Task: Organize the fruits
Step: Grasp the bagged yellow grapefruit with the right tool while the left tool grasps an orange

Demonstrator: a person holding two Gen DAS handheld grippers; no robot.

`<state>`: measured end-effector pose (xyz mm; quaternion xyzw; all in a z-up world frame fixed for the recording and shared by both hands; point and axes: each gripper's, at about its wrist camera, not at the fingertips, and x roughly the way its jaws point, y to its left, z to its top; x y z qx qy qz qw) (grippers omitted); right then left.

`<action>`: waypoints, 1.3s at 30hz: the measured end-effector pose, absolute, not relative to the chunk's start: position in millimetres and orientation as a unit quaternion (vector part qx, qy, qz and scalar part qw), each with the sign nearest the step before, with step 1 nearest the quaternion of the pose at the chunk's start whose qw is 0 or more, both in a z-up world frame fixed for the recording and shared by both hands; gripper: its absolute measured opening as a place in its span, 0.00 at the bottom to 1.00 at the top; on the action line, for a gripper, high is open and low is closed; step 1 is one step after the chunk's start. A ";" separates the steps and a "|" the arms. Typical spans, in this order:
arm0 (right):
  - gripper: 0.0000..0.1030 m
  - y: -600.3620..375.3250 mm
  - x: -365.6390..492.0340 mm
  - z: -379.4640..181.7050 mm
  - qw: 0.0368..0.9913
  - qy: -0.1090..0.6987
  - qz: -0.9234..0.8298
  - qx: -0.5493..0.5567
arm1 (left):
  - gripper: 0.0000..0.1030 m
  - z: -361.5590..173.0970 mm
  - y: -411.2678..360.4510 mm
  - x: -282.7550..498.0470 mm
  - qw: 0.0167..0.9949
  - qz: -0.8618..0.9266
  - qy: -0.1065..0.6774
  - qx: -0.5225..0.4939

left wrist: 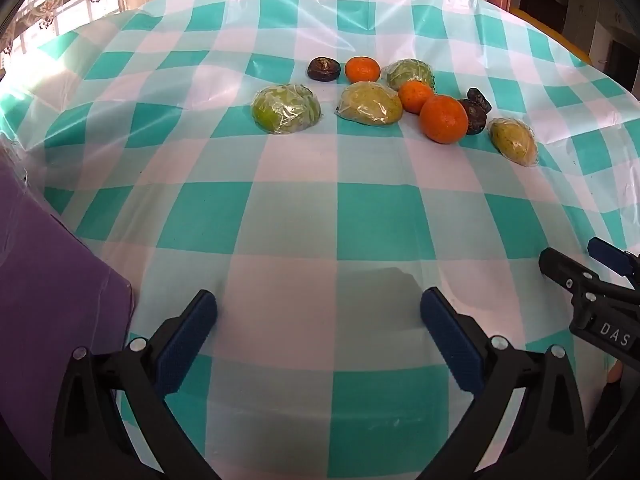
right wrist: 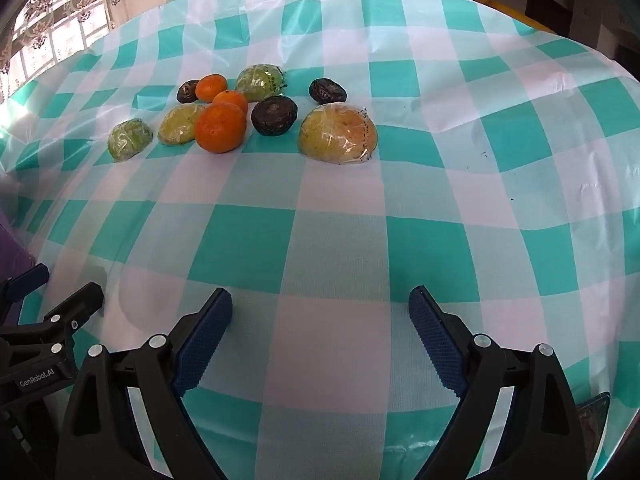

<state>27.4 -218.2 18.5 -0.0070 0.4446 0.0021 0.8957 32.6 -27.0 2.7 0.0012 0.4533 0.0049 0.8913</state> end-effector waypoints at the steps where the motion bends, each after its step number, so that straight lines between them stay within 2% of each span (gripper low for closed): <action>1: 0.84 -221.3 37.1 18.7 0.895 0.445 -0.001 -0.003 | 0.99 2.9 -28.2 37.5 0.891 0.004 0.454 0.002; 19: 0.84 -222.5 125.3 23.4 0.901 0.434 -0.001 0.002 | 0.99 3.9 -37.6 92.0 0.890 0.015 0.456 -0.005; 25: 0.83 -218.1 145.0 19.1 0.896 0.444 0.009 -0.004 | 0.98 4.7 -69.8 110.9 0.890 -0.025 0.455 0.012; 31: 0.66 -211.7 149.1 17.8 0.898 0.439 0.016 -0.014 | 0.98 4.4 -87.0 123.8 0.890 -0.042 0.454 0.018; 34: 0.65 -214.1 144.3 19.3 0.900 0.435 0.018 -0.007 | 0.98 4.2 -93.0 129.9 0.889 -0.045 0.454 0.022; 36: 0.60 -217.7 144.4 17.7 0.899 0.438 0.017 -0.005 | 0.98 4.5 -97.3 135.3 0.890 -0.046 0.454 0.020; 39: 0.60 -232.5 142.6 15.9 0.899 0.437 0.002 0.032 | 0.98 4.5 -104.3 145.5 0.890 -0.046 0.454 0.018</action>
